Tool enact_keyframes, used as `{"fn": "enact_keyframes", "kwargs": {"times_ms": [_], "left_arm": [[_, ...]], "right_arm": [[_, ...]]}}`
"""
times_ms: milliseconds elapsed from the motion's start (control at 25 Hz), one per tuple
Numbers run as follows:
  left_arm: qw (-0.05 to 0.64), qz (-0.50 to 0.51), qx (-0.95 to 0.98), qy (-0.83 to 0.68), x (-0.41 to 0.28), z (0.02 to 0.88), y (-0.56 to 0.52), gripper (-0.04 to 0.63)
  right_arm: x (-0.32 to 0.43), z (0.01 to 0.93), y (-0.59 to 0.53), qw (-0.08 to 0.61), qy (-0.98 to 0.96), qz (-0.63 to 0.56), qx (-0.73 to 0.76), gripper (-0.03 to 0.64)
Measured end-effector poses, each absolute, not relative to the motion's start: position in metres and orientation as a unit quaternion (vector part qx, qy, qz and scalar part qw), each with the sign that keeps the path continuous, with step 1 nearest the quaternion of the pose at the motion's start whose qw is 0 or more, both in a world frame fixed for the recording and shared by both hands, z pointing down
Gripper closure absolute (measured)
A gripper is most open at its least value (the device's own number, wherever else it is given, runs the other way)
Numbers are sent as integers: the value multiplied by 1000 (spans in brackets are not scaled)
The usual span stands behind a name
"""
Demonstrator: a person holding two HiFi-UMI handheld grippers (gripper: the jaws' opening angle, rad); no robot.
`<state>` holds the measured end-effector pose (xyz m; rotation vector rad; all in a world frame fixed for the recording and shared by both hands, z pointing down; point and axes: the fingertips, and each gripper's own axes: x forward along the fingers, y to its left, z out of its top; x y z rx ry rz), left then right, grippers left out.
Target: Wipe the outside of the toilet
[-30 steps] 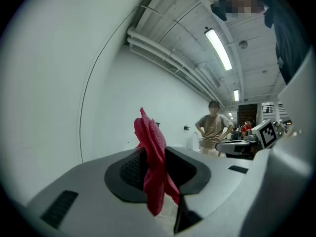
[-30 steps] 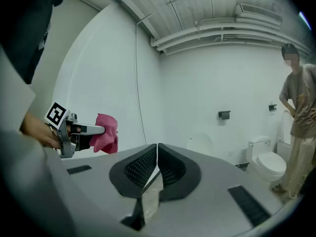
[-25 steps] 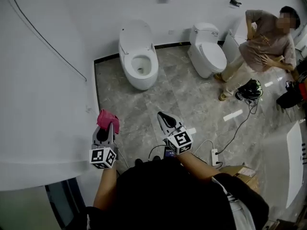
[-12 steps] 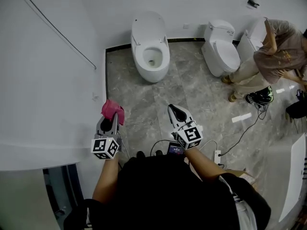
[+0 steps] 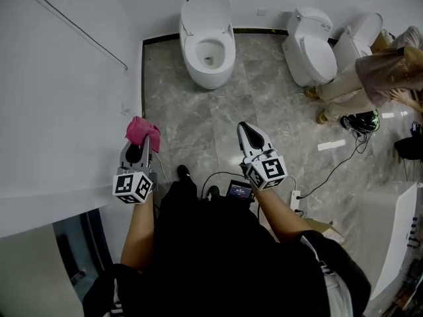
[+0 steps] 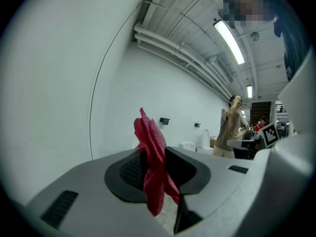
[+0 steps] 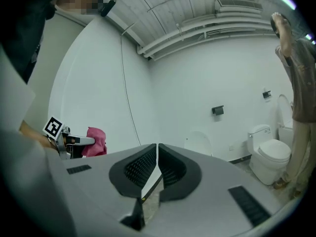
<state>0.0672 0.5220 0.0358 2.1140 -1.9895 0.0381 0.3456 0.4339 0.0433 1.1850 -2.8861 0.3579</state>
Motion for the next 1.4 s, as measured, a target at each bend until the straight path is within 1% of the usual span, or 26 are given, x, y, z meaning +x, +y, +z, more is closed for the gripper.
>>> {"fn": "enact_keyframes", "kwargs": {"times_ms": [240,560,880,1000,1400], "left_arm": [[136,16,728,-671,53,56,485,476],[148,30,740,-655,-15,77,391,476],[153,33,762,-629,-73,81,292,476],[155,31,764,-626,-91,82,261,476],[167,40,757,-631,-133,106,180,476]], "right_arm": [[324,69,399,25,-916,130,379,580],[240,66,314,52,-917,117,378,580],[172,62,229,62,-914,118,384,580],[149,54,202,52,-915,114,383,580],[106,72,124,50,-917,124,375,580]]}}
